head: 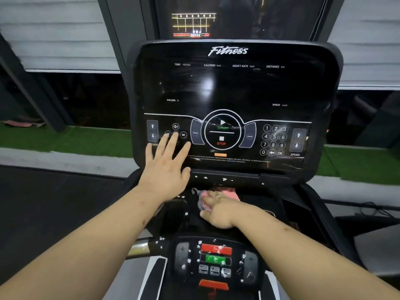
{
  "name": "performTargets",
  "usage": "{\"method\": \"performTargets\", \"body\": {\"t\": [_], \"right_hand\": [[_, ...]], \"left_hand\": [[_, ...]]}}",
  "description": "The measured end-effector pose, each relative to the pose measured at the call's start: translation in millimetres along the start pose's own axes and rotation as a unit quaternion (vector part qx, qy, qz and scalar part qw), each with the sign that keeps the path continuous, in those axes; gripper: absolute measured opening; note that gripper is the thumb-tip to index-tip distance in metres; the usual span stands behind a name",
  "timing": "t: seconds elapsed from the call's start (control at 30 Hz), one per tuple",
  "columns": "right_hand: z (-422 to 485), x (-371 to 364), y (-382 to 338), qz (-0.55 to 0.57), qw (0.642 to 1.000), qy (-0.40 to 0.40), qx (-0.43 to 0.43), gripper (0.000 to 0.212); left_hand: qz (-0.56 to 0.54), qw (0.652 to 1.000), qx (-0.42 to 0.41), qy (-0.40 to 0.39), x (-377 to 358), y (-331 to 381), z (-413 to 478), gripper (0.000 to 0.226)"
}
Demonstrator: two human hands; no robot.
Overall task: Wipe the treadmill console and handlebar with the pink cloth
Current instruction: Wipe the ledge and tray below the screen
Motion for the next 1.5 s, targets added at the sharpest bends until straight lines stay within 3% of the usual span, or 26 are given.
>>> {"method": "performTargets", "body": {"t": [0.2,0.33,0.43,0.63,0.73,0.87,0.97,1.17,1.5], "right_hand": [[19,0,-48,-0.005,1.0,0.008,-0.02,0.082],[23,3,-51,-0.003,0.995,0.064,-0.078,0.051],[22,5,-52,0.012,0.988,0.105,-0.117,0.046],[21,20,-65,-0.01,0.983,0.112,-0.144,0.031],[21,22,-72,0.009,0.972,0.172,-0.161,0.023],[22,14,-91,0.054,0.969,0.176,-0.165,0.034],[23,12,-110,0.052,0.983,0.145,-0.102,0.038],[35,-1,-133,-0.034,0.997,0.042,-0.059,0.078],[45,-9,-137,-0.067,0.997,0.005,-0.043,0.083]], "left_hand": [[-0.012,0.999,-0.024,-0.036,-7,-40,-12,0.07],[-0.023,0.998,-0.046,-0.034,-9,-60,-15,0.069],[-0.033,0.997,-0.068,-0.036,-10,-66,-15,0.068],[-0.046,0.995,-0.087,-0.031,-13,-75,-15,0.069],[-0.056,0.994,-0.091,-0.025,-13,-79,-15,0.069],[-0.063,0.994,-0.09,-0.021,-14,-87,-16,0.069],[-0.063,0.993,-0.093,-0.022,-16,-92,-17,0.068],[-0.067,0.993,-0.096,-0.019,-15,-98,-18,0.066],[-0.056,0.993,-0.092,-0.041,-16,-103,-22,0.065]]}}
Point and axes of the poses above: each hand's wrist, its own z-axis towards the middle knuckle, its own x-axis out of the back of the hand, y = z × x, the point moved 4 cm from there along z, towards the middle knuckle, and after that the axes turned 13 degrees about y, right-handed, at the moved point
